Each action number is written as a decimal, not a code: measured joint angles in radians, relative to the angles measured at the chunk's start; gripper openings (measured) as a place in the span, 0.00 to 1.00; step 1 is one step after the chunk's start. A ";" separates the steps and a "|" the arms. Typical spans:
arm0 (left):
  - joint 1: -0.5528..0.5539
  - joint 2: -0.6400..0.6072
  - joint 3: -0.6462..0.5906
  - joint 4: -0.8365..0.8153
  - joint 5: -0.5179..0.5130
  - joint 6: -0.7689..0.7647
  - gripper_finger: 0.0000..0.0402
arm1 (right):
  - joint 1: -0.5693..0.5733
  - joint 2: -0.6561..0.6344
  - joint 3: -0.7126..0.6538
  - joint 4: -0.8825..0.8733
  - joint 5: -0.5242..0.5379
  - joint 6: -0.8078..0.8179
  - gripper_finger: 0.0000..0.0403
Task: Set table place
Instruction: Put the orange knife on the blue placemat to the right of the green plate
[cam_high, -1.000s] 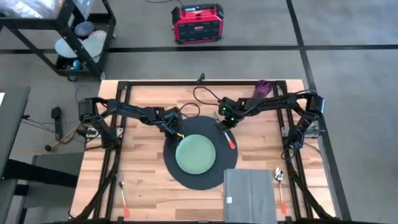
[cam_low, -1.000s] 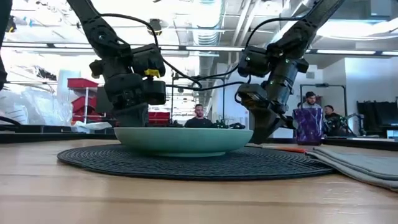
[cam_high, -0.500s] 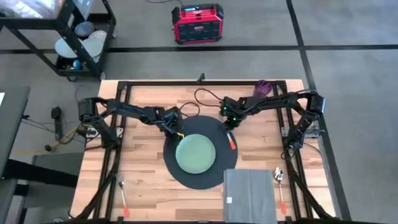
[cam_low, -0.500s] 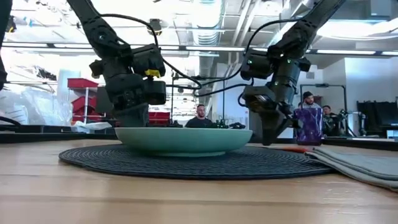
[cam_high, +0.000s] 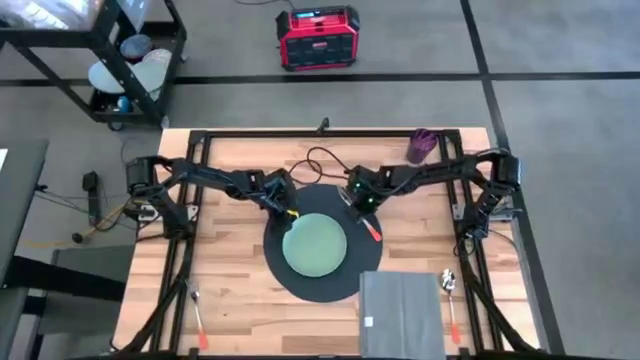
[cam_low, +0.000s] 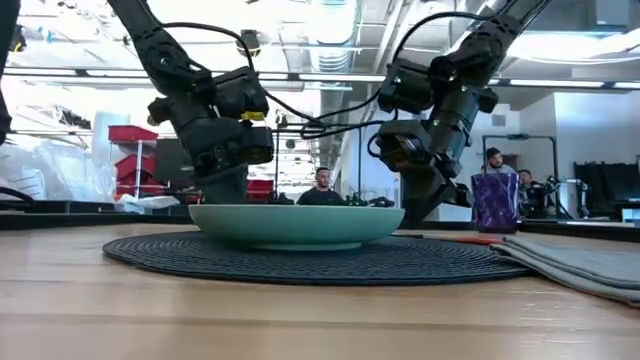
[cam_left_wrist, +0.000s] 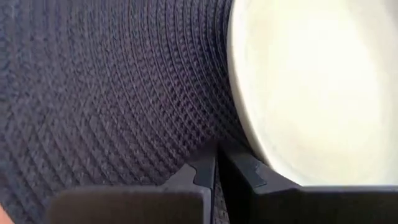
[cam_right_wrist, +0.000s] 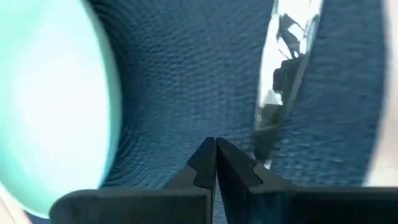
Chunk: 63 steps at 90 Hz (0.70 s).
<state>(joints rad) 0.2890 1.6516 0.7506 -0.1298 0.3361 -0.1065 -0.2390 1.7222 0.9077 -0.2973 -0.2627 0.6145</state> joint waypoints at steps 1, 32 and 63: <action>0.000 0.000 0.000 0.000 0.000 -0.001 0.00 | 0.001 0.000 0.000 0.001 0.001 0.004 0.00; 0.000 0.000 0.000 0.009 -0.001 -0.014 0.00 | -0.081 -0.078 0.039 -0.169 0.108 -0.087 0.00; 0.000 0.000 0.000 0.009 -0.003 -0.037 0.00 | -0.075 -0.064 0.019 -0.221 0.094 -0.108 0.00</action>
<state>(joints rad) 0.2886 1.6516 0.7506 -0.1211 0.3332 -0.1436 -0.3135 1.6585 0.9264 -0.5186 -0.1687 0.5062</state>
